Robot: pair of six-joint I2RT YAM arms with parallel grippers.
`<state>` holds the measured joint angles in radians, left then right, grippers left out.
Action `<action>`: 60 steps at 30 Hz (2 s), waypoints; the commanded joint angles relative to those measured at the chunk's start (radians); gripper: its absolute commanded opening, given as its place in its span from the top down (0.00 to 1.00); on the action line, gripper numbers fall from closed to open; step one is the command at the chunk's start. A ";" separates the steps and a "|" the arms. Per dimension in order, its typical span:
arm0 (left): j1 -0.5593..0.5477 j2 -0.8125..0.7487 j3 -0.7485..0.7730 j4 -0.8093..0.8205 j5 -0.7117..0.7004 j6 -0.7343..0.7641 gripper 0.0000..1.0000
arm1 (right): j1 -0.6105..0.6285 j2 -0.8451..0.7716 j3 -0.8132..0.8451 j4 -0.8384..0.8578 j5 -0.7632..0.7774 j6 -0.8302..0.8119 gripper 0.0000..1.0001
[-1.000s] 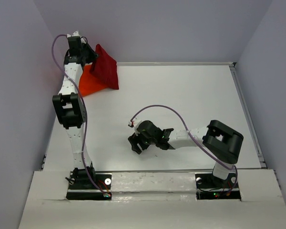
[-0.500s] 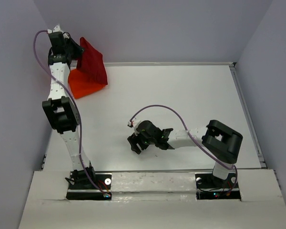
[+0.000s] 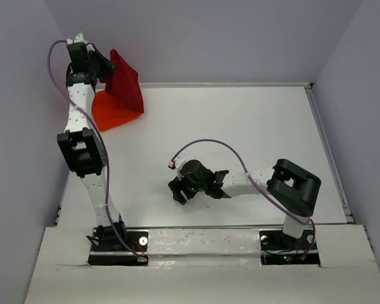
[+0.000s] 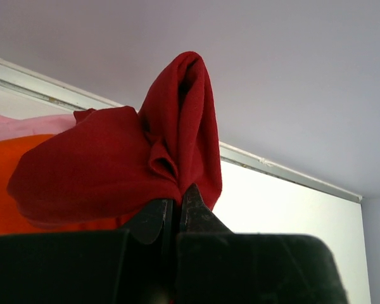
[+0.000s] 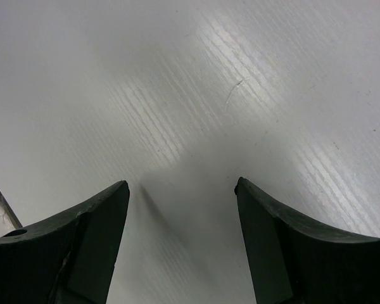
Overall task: Fold and stack the t-shirts
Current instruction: Put the neatly folded tshirt into the corner of the board with the left arm
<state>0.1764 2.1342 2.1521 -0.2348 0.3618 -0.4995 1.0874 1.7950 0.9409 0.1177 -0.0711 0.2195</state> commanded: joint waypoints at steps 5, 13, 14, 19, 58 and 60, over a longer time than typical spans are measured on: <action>0.009 -0.086 0.018 0.034 0.011 0.015 1.00 | 0.019 0.076 -0.031 -0.128 -0.045 0.012 0.26; 0.057 -0.122 -0.078 0.017 -0.012 0.047 1.00 | 0.019 0.078 -0.031 -0.128 -0.049 0.009 0.26; 0.072 -0.132 -0.110 0.023 -0.011 0.047 1.00 | 0.019 0.078 -0.031 -0.130 -0.049 0.009 0.26; 0.098 -0.134 -0.167 -0.004 -0.073 0.064 1.00 | 0.019 0.079 -0.031 -0.128 -0.052 0.009 0.26; 0.109 -0.112 -0.195 -0.084 -0.241 0.076 0.14 | 0.019 0.069 -0.039 -0.127 -0.076 0.006 0.26; 0.077 -0.123 -0.175 -0.083 -0.239 0.084 0.14 | 0.019 0.070 -0.039 -0.127 -0.076 0.004 0.26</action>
<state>0.3035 2.1292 1.9053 -0.3340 0.0715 -0.4126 1.0878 1.8023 0.9417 0.1371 -0.0986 0.2127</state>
